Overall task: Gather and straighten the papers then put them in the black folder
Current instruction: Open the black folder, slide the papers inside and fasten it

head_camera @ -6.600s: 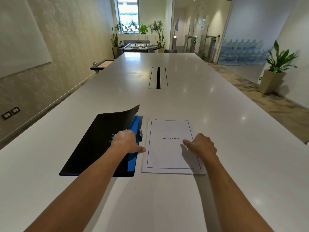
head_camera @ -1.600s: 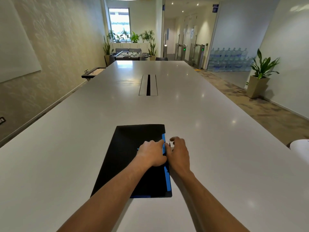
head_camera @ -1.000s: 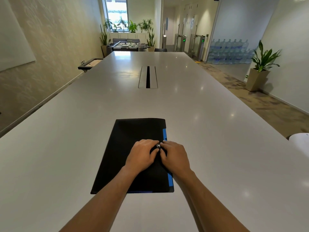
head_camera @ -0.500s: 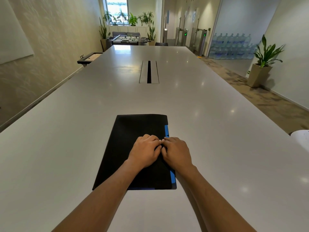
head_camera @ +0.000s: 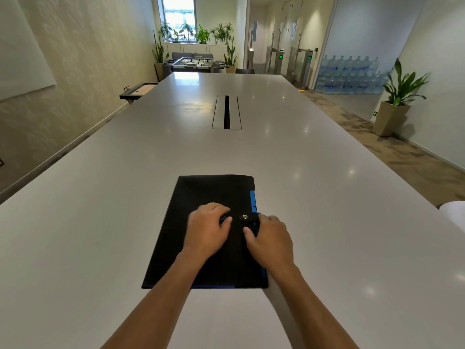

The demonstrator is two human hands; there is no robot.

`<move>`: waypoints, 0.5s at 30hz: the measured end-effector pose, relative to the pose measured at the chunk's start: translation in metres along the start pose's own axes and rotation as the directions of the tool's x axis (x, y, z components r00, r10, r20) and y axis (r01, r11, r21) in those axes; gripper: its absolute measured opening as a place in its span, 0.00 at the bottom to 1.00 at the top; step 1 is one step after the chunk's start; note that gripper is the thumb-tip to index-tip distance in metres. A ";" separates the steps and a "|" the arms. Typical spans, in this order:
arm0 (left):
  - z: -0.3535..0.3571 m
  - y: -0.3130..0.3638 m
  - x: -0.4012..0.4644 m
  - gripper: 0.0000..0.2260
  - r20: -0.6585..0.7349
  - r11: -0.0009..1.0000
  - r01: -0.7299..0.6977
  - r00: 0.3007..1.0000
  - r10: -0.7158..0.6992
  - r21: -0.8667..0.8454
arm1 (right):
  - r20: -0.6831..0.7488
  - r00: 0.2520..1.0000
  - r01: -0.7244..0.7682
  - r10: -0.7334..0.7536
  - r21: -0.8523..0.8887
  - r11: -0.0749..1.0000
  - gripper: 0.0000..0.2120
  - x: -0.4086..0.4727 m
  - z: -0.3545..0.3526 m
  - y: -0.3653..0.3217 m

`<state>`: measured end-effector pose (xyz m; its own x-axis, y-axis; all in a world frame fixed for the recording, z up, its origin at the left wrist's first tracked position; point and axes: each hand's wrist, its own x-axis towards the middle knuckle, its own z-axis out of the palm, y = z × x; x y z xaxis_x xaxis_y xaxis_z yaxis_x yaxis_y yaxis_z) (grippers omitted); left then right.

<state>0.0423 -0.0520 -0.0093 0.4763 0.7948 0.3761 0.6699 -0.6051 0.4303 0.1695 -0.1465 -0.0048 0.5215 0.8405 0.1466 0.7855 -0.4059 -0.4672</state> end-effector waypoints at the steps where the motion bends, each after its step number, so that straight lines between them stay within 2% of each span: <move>1: -0.005 -0.003 -0.003 0.15 -0.064 0.993 0.088 0.994 -0.084 0.075 | 0.004 0.999 -0.031 0.032 -0.014 0.999 0.19 -0.004 -0.003 0.001; 3: -0.015 -0.009 -0.009 0.19 -0.115 0.946 0.287 0.955 -0.272 0.149 | 0.016 0.997 -0.080 0.080 -0.020 0.997 0.17 -0.010 -0.008 0.004; 6: -0.024 -0.013 -0.014 0.27 -0.026 0.867 0.478 0.877 -0.479 0.142 | 0.025 0.993 -0.112 0.113 -0.034 0.993 0.16 -0.014 -0.012 0.003; 9: -0.024 -0.017 -0.015 0.32 0.071 0.832 0.541 0.832 -0.551 0.120 | 0.042 0.989 -0.142 0.142 0.013 0.990 0.16 -0.011 -0.012 0.000; 12: -0.029 -0.019 -0.011 0.33 0.076 0.828 0.552 0.825 -0.560 0.100 | 0.108 0.977 -0.194 0.184 0.093 0.977 0.18 -0.004 -0.009 0.002; 15: -0.039 -0.024 -0.005 0.31 0.049 0.776 0.626 0.780 -0.624 -0.074 | 0.171 0.962 -0.257 0.211 0.317 0.913 0.17 0.001 -0.014 0.006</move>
<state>0.0014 -0.0428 0.0109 -0.0184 0.9997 -0.0157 0.7759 0.0242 0.6303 0.1792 -0.1529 0.0049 0.6105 0.7848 -0.1068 0.4775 -0.4723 -0.7409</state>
